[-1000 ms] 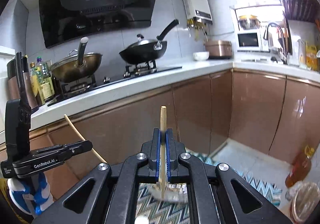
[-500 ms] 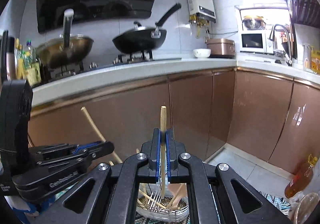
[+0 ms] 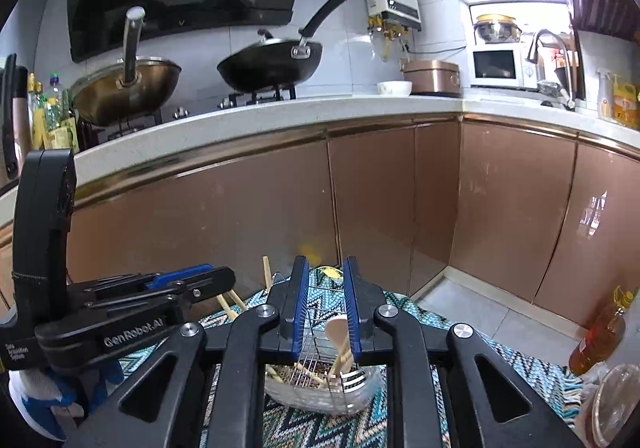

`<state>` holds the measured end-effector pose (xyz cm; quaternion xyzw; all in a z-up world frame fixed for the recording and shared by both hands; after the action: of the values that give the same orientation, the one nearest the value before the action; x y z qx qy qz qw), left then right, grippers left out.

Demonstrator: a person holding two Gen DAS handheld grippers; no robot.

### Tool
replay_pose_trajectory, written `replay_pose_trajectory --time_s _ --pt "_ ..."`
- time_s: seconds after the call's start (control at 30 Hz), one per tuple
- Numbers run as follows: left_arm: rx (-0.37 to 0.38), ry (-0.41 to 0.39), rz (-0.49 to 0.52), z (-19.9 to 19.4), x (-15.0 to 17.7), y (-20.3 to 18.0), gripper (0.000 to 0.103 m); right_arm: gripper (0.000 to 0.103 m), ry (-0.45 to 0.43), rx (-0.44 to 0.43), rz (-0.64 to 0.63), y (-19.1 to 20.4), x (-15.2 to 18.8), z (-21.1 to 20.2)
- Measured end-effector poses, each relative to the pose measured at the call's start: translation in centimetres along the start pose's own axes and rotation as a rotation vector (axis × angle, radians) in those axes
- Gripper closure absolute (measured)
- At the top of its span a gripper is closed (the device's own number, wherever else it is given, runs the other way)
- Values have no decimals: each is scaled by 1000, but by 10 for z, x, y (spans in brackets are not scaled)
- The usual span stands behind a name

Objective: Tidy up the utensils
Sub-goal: 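Lower both chopsticks into the wire holder and open both tools, then pull both tools back toward the white spoons on the cloth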

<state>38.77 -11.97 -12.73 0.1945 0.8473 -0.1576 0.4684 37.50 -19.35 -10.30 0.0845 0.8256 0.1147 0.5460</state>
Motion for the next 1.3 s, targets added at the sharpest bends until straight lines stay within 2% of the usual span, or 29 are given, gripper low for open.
replay_pose_trajectory --time_s 0.07,0.23,0.3,0.37,0.47,0.53,0.87,1.1,1.3 --pt "-22 -14 17 -17 1 -3 78 84 -9 7 -5 1 0 -18" --pt "-133 -43 78 -66 12 -12 76 81 -23 19 6 2 6 -57" --pt "-169 -69 94 -85 16 -16 73 80 -27 25 1 4 11 -73" --pt "-209 -94 113 -105 22 -20 67 80 -23 30 -9 7 18 -88" --pt "-243 -119 136 -128 29 -27 64 78 -17 39 -22 9 27 -108" --pt "-245 -131 144 -139 32 -31 63 75 -16 38 -17 10 32 -119" --pt "-257 -154 166 -182 53 -41 61 74 -26 40 -15 20 48 -166" --pt "-263 -151 172 -195 63 -38 61 73 -19 29 -29 31 56 -181" --pt "-275 -119 165 -190 80 -25 61 72 14 10 -38 40 68 -175"
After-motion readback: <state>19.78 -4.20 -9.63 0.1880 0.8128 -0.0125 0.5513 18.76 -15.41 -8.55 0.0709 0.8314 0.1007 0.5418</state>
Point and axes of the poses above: each gripper's, at about its wrist camera, not at the fingertips, and z roughly the way its jaws point, y to its left, x to its underside, the point moved 10 cm from there along z, roughly the way its jaws point, and after that the axes turned 10 degrees about z, right-handed, at the moved point
